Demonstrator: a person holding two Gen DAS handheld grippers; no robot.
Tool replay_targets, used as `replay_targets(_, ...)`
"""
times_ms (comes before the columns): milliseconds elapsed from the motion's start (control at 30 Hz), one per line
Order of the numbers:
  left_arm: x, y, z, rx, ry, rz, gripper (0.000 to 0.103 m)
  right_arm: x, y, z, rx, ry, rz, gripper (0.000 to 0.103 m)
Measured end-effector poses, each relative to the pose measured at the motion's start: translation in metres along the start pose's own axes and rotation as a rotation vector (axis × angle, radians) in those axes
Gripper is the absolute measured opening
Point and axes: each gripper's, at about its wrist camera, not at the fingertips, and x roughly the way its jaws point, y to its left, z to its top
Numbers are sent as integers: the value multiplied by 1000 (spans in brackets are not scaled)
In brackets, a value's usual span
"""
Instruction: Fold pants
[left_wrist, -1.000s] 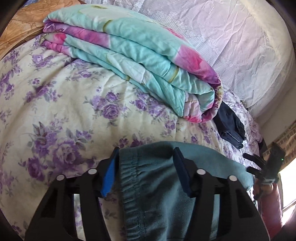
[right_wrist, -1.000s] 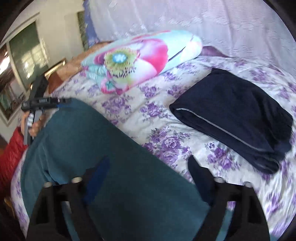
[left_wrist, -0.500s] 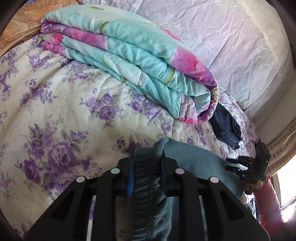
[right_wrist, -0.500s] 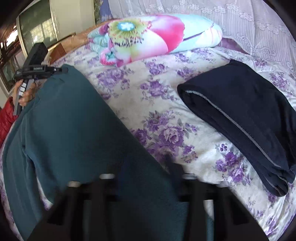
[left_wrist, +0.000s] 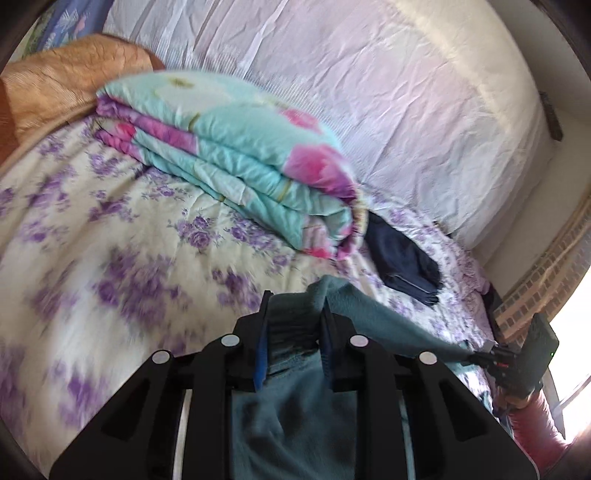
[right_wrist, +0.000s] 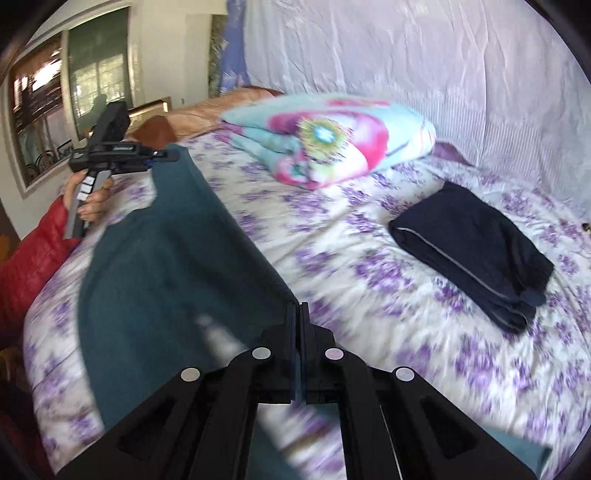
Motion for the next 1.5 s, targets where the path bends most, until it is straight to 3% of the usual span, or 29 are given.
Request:
replay_targets(167, -60, -7, -60, 27, -2, 2, 22, -33, 47, -38, -22, -38, 13, 2)
replay_targets(300, -77, 3, -95, -10, 49, 8, 22, -44, 79, -71, -18, -37, 51, 2)
replay_targets(400, -78, 12, -102, -58, 80, -2, 22, -42, 95, -90, -8, -24, 53, 2)
replay_targets(667, -83, 16, -104, -76, 61, -33, 22, -54, 103, -105, 84, -77, 83, 2)
replay_targets(733, -83, 16, -105, -66, 91, -13, 30, -47, 108, -111, 62, -29, 102, 2)
replay_targets(800, -83, 22, -107, -86, 134, 41, 77, -34, 118, -120, 3, 34, 72, 3)
replay_targets(833, -87, 27, -107, -120, 130, 46, 77, -30, 121, -122, -14, 56, 70, 3)
replay_targets(900, -98, 33, -108, -152, 114, 14, 77, -28, 123, -123, -22, 64, 80, 6)
replay_targets(1000, -122, 32, -108, -178, 53, 29, 77, -25, 121, -122, -13, 78, 101, 6)
replay_targets(1067, -130, 22, -110, -188, 43, -24, 77, -19, 121, -125, -10, 96, 106, 6)
replay_targets(1133, -127, 9, -111, -171, 68, -49, 78, -18, 121, -125, -5, 94, 111, 6)
replay_targets(1267, -97, -7, -116, -170, 164, 20, 77, -17, 116, -126, 25, 89, 138, 6)
replay_targets(1333, -89, -6, -117, -202, 170, -9, 68, -16, 115, -126, 33, 90, 143, 6)
replay_targets(1367, -85, -8, -114, -202, 171, -13, 57, -16, 115, -126, 35, 91, 143, 6)
replay_targets(1433, -77, -13, -105, -182, 160, 20, 49, -16, 116, -126, 36, 94, 142, 6)
replay_targets(1500, -74, -19, -95, -157, 137, 31, 27, -16, 116, -127, 40, 94, 143, 6)
